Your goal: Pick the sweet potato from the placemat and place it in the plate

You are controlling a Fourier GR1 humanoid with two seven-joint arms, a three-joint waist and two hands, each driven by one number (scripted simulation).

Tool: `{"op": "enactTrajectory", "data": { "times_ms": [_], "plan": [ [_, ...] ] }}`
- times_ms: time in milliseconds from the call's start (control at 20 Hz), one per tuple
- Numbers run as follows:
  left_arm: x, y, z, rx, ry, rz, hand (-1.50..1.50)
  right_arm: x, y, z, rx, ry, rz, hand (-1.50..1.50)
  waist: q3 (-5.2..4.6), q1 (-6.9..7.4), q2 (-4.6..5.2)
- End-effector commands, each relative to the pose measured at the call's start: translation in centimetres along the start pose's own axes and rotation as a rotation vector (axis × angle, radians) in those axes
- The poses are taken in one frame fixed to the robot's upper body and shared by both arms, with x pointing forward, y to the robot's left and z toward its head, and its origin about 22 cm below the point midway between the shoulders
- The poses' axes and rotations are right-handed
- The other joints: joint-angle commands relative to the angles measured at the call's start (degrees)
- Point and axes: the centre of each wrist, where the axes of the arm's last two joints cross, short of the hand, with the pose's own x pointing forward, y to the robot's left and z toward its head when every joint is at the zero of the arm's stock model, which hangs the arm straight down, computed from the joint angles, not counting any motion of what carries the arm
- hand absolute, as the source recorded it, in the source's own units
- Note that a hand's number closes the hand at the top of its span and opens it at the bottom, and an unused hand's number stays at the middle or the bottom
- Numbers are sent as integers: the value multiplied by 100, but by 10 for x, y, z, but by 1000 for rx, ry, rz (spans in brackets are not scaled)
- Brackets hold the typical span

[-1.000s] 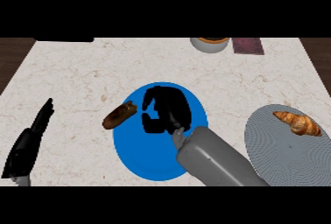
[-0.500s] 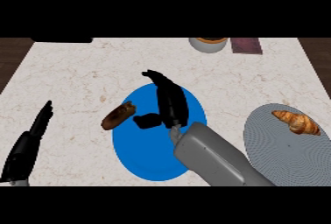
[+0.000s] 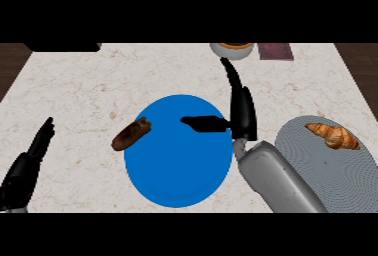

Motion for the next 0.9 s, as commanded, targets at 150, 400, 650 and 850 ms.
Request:
{"op": "enactTrajectory", "data": {
  "times_ms": [150,400,650,850],
  "plan": [
    [2,8,0,5,-6,-13,0,-51,-93,24,-47,-77,-155,-150,4,-40,-6],
    [-3,-9,9,-17,5,-10,0,-72,-142,21,-35,-144,-131,-150,-3,5,-5],
    [10,-14,-2,-16,0,19,0,-107,-180,11,-9,-123,-94,-150,-4,28,-1],
    [20,13,-1,-10,-7,-3,0,-121,-211,7,-30,-117,-126,-150,-3,42,-3]
  ]
}}
